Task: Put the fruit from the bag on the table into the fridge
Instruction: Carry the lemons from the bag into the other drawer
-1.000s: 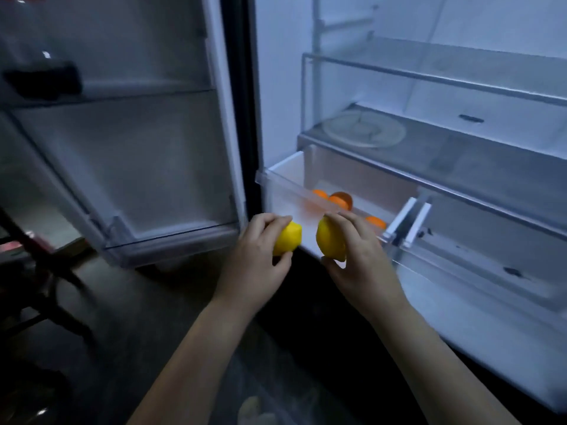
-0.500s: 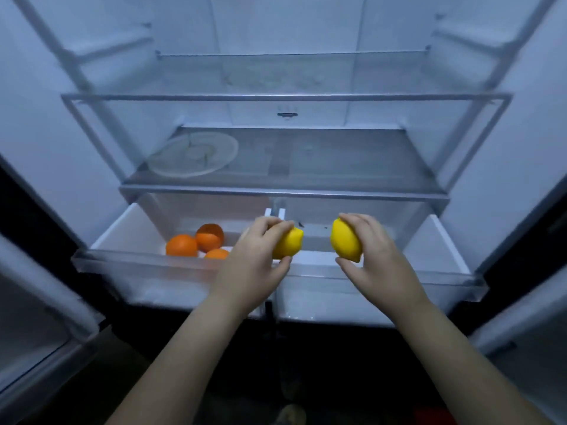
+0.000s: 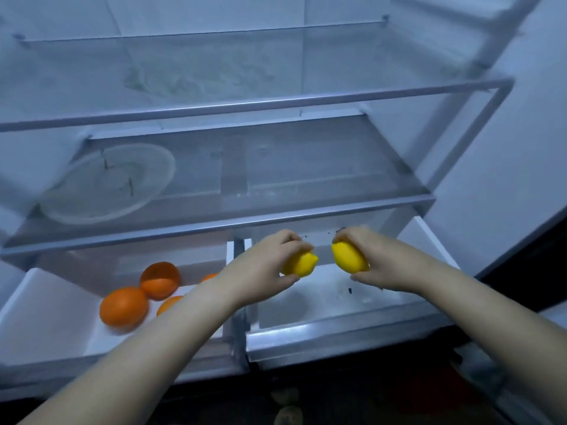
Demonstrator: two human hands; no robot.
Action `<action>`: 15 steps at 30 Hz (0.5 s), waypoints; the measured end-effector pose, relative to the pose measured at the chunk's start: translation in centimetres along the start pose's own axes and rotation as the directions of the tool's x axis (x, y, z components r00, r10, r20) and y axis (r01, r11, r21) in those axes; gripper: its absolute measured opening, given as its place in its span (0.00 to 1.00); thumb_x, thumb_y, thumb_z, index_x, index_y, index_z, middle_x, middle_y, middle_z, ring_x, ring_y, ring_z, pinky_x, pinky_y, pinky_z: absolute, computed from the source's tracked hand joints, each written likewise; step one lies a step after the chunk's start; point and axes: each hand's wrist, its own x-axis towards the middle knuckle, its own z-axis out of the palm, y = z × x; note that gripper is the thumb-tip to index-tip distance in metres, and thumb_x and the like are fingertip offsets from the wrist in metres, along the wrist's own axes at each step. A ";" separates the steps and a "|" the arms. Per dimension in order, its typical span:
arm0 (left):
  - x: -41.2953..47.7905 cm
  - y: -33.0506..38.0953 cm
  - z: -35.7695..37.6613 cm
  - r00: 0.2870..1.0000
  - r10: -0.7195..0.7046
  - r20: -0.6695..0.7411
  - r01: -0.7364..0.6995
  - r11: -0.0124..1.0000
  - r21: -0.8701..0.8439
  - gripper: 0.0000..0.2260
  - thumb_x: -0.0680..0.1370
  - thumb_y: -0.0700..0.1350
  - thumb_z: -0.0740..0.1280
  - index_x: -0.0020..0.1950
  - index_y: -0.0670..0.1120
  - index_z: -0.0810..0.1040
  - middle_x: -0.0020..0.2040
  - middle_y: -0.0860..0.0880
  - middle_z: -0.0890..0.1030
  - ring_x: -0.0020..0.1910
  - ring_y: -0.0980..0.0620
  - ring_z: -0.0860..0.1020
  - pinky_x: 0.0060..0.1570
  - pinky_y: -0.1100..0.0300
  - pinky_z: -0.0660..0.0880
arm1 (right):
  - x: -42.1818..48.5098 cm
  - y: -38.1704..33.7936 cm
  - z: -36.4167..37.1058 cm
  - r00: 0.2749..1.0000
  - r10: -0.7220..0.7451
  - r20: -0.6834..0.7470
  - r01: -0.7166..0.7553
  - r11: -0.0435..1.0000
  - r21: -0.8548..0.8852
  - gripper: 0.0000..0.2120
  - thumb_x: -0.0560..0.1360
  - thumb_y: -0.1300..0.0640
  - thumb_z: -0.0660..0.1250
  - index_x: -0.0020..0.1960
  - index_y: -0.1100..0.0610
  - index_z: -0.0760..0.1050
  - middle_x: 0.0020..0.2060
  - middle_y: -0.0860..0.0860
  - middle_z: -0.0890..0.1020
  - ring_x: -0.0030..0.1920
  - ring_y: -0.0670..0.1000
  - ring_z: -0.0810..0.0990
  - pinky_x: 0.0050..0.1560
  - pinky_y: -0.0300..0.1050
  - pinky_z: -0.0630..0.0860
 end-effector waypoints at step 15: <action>9.1 -0.9 6.4 0.926 -0.042 0.376 -0.063 0.963 0.263 0.14 0.78 0.46 0.63 0.62 0.44 0.69 0.58 0.43 0.70 0.56 0.45 0.72 0.41 0.57 0.65 | 7.6 6.3 4.8 0.907 0.172 0.384 -0.072 0.962 -0.262 0.34 0.61 0.46 0.76 0.61 0.51 0.65 0.55 0.51 0.74 0.51 0.53 0.75 0.48 0.46 0.74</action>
